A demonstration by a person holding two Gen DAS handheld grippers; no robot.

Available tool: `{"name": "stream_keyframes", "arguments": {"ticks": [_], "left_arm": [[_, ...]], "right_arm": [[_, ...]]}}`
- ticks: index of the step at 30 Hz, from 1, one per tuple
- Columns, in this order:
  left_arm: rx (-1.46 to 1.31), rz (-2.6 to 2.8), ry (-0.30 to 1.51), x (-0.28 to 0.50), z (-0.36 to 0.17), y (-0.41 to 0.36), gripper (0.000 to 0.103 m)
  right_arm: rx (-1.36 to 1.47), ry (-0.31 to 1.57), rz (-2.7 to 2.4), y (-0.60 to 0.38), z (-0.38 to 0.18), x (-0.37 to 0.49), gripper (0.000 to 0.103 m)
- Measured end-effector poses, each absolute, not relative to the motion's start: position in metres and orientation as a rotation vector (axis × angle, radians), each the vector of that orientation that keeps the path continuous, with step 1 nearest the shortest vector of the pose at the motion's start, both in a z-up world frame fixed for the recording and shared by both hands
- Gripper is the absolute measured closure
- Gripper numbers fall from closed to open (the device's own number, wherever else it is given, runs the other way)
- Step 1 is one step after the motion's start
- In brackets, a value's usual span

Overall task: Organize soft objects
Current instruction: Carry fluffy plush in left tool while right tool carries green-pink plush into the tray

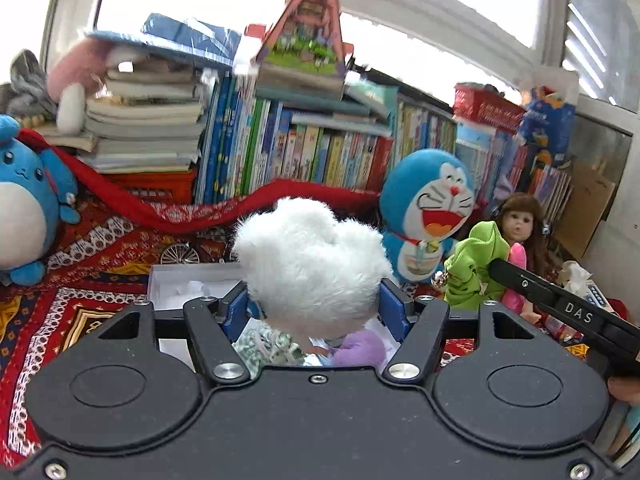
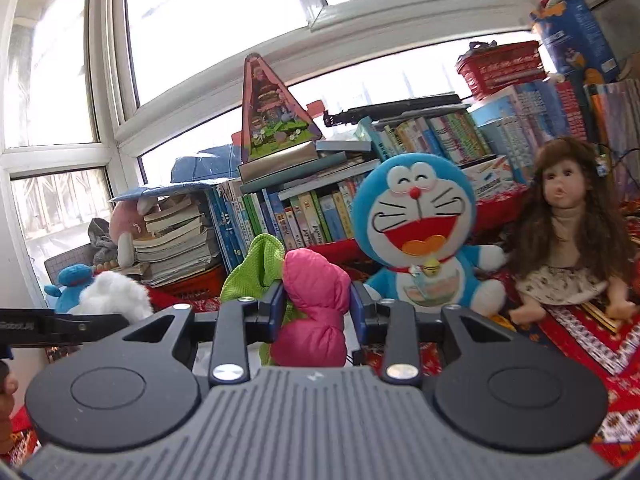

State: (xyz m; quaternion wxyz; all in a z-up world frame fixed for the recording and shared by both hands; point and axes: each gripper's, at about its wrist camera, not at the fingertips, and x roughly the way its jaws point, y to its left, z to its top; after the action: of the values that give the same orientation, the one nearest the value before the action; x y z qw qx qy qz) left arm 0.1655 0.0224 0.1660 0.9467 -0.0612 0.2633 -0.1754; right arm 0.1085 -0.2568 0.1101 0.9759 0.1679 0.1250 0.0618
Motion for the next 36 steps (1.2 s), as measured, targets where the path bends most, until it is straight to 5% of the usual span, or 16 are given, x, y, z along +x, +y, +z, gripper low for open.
{"name": "stream_keyframes", "arguments": {"ticks": [12,36], "left_arm": [[-0.227,-0.270,0.804,0.278,0.131,0.025,0.040],[-0.177,-0.235,1.146,0.362,0.057,0.016,0.040]], "right_arm": [[0.391,0.440,0.159,-0.230,0.083,0.198,0.064],[0.266,0.663,0.192,-0.204,0.045,0.267,0.064]]}}
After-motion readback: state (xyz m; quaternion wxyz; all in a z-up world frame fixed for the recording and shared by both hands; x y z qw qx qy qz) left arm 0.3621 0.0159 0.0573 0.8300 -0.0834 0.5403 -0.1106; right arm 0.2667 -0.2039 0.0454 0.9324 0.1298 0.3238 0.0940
